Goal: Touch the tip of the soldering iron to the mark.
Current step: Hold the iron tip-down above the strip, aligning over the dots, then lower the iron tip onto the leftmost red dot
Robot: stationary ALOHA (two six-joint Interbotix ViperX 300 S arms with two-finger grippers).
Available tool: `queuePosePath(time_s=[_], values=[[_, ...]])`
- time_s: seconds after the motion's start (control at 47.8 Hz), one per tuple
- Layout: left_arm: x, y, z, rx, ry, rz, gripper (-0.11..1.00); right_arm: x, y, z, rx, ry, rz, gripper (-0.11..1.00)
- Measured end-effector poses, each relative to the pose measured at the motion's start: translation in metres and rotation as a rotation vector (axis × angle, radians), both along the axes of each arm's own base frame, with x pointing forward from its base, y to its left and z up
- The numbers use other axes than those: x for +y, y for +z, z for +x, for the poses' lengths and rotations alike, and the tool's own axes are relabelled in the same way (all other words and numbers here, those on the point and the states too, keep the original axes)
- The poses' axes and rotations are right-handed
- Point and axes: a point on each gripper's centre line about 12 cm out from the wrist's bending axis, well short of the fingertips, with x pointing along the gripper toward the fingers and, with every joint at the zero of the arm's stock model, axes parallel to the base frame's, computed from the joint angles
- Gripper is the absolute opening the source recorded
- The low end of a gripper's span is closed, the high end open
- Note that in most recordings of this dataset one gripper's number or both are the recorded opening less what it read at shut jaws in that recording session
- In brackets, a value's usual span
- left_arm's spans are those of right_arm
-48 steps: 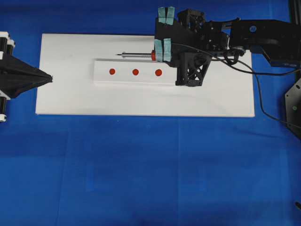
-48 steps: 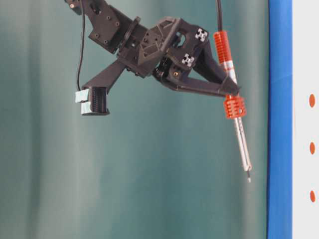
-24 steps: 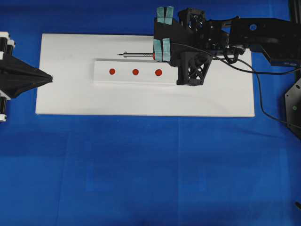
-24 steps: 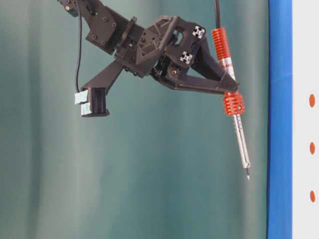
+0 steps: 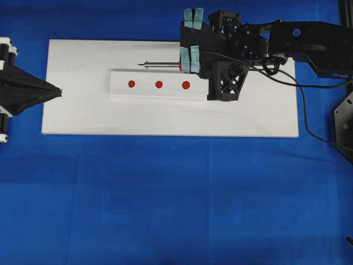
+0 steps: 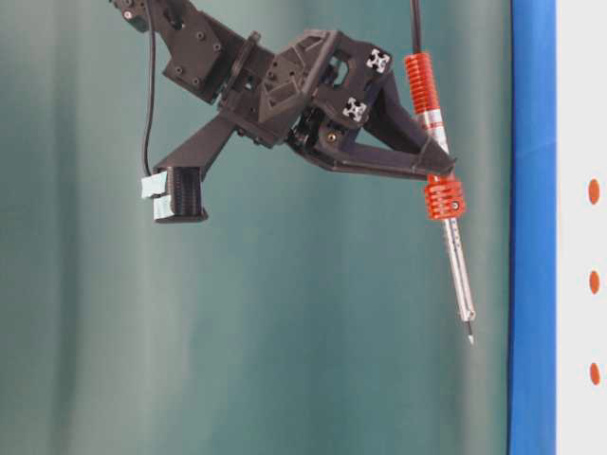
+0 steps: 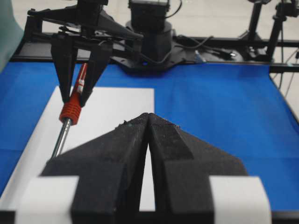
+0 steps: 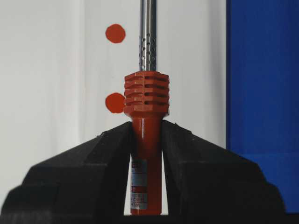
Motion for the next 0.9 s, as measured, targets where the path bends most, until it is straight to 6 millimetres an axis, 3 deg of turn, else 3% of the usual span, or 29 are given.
queuePosePath(time_s=[0.418,0.899], values=[[0.0,0.0,0.0,-0.002,0.0,0.0,0.02,0.002,0.0,0.002,-0.01,-0.003,0.007,0.06],[0.0,0.0,0.0,-0.002,0.0,0.0,0.02,0.005,-0.04,0.013,0.071,0.003,0.034,0.06]])
